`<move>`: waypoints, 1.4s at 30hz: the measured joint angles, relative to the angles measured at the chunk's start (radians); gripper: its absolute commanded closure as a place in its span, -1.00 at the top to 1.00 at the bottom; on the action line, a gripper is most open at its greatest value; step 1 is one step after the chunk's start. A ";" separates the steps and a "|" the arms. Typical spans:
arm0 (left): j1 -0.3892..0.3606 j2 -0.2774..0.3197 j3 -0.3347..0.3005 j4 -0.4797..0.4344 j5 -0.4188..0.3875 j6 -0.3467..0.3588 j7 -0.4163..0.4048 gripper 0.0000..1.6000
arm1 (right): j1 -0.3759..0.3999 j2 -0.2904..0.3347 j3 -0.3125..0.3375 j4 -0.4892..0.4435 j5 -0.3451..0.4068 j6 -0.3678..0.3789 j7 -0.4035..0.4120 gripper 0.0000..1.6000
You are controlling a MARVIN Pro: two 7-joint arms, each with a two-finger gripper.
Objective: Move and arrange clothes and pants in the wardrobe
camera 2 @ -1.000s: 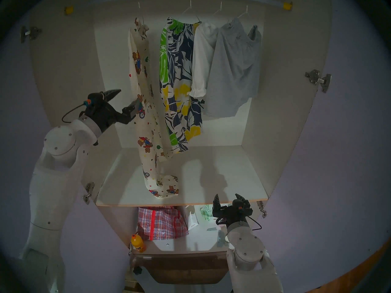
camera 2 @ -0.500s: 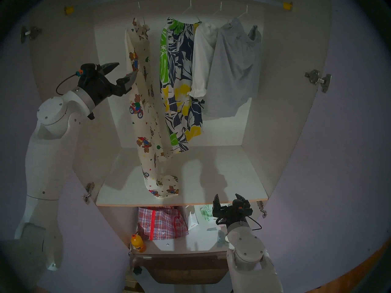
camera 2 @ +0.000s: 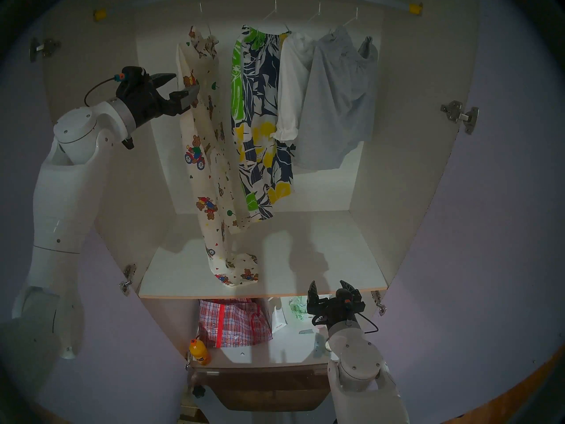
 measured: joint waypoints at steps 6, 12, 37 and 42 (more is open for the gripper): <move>-0.020 -0.021 -0.005 0.030 -0.040 -0.008 -0.028 1.00 | 0.000 0.000 0.000 0.000 0.000 0.000 0.000 1.00; -0.100 -0.010 0.045 0.059 -0.031 0.005 -0.041 1.00 | 0.000 0.000 0.000 0.000 0.000 0.000 0.000 1.00; -0.274 0.034 0.105 0.258 0.008 0.074 -0.081 1.00 | 0.000 0.000 0.000 0.000 0.000 0.000 0.000 1.00; -0.296 0.035 0.120 0.284 0.014 0.075 -0.087 -0.73 | 0.000 0.000 0.000 0.000 0.000 0.000 0.000 1.00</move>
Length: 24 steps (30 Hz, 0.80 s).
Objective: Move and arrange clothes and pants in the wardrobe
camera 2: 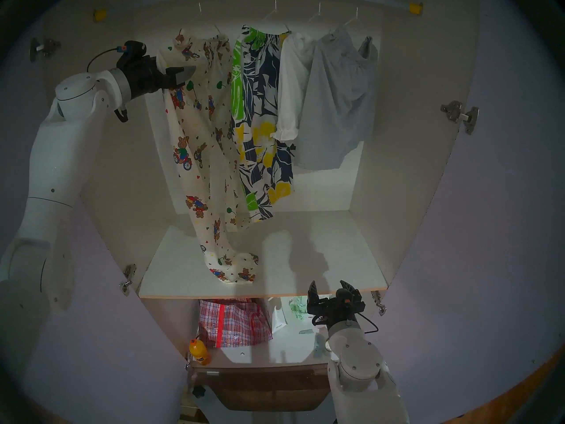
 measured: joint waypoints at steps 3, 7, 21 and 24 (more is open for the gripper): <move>-0.006 0.001 0.006 0.007 0.003 0.001 0.000 -1.00 | 0.000 0.000 0.000 0.000 0.000 0.000 0.000 1.00; -0.012 0.006 0.012 0.008 0.009 0.005 0.001 -1.00 | 0.000 0.000 0.000 0.000 0.000 0.000 0.000 1.00; 0.003 0.020 -0.006 -0.045 0.034 0.077 0.067 -1.00 | 0.000 0.000 0.000 0.000 0.000 0.000 0.000 1.00; 0.011 0.030 -0.014 -0.063 0.037 0.090 0.082 -1.00 | 0.000 0.000 0.000 0.000 0.000 0.000 0.000 1.00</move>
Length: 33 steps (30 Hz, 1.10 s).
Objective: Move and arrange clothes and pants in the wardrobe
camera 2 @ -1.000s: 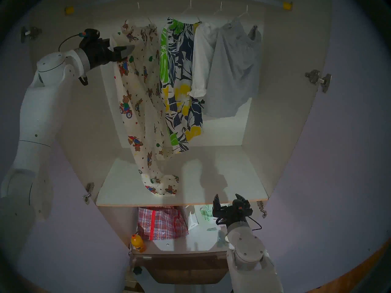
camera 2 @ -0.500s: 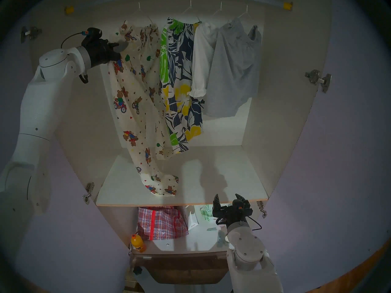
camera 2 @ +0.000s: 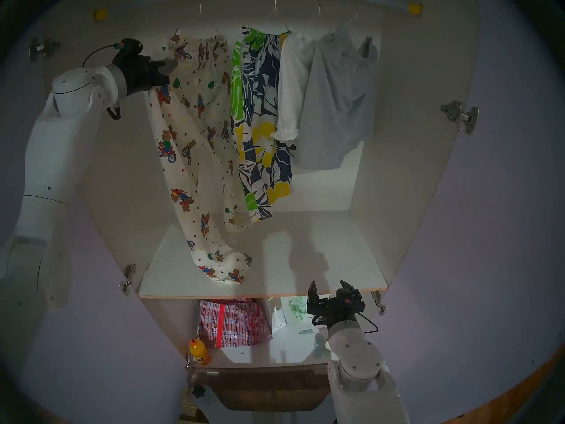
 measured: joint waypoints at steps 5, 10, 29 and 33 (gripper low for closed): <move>0.007 0.032 -0.014 -0.033 0.009 0.027 0.020 -1.00 | 0.000 0.000 0.000 0.000 0.000 0.000 0.000 1.00; 0.011 0.052 -0.043 -0.069 0.012 0.042 0.035 -1.00 | 0.000 0.000 0.000 0.000 0.000 0.000 0.000 1.00; 0.021 0.089 -0.048 -0.112 0.047 0.112 0.089 -1.00 | 0.000 0.000 0.000 0.000 0.000 0.000 0.000 1.00; 0.018 0.103 -0.016 -0.117 0.073 0.128 0.097 -1.00 | 0.000 0.000 0.000 0.000 0.000 0.000 0.000 1.00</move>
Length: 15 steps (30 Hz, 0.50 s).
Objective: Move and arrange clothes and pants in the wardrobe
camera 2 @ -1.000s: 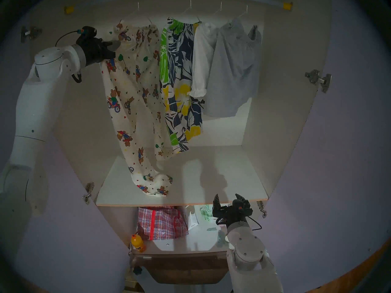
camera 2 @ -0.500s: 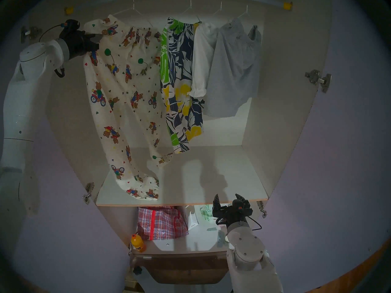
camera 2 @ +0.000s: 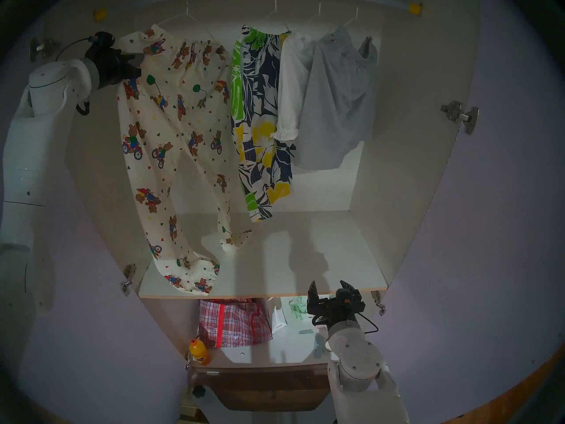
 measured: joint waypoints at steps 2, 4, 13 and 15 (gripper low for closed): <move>0.002 0.000 0.002 0.000 0.003 0.003 0.002 -1.00 | 0.000 0.000 0.000 0.000 0.000 0.000 0.000 1.00; 0.003 0.003 -0.003 0.001 -0.016 0.002 -0.030 -1.00 | 0.000 0.000 0.000 0.000 0.000 0.000 0.000 1.00; -0.029 -0.027 0.010 0.061 -0.076 -0.017 -0.255 -1.00 | 0.000 0.000 0.000 0.000 0.000 0.000 0.000 1.00; -0.058 -0.044 0.052 0.084 -0.078 -0.024 -0.312 -1.00 | 0.000 0.000 0.000 0.000 0.000 0.000 0.000 1.00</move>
